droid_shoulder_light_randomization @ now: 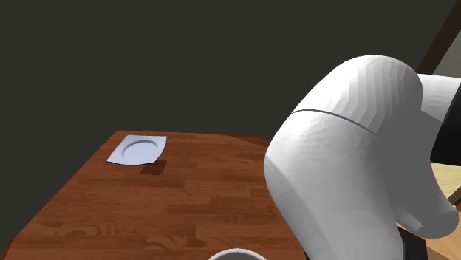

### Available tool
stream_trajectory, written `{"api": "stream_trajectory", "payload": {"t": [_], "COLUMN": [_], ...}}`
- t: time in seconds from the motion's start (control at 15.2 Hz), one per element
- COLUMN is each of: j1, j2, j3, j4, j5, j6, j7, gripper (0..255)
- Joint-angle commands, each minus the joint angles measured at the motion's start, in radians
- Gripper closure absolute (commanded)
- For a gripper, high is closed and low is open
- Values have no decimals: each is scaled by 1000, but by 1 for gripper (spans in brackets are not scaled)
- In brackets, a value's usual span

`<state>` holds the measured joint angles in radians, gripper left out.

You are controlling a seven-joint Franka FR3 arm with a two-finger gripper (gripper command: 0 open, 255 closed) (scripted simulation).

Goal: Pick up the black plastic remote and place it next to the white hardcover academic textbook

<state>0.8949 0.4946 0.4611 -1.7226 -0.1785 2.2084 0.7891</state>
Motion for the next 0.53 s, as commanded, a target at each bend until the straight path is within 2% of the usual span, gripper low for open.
{"api": "stream_trajectory", "payload": {"t": [0.0, 0.33, 0.46], "j1": [0, 0, -10], "j2": [0, 0, -35], "j3": [0, 0, 10], "j4": [0, 0, 18], "j5": [0, 0, 18], "j6": [0, 0, -51], "j7": [0, 0, -11], "gripper": [0, 0, 0]}}
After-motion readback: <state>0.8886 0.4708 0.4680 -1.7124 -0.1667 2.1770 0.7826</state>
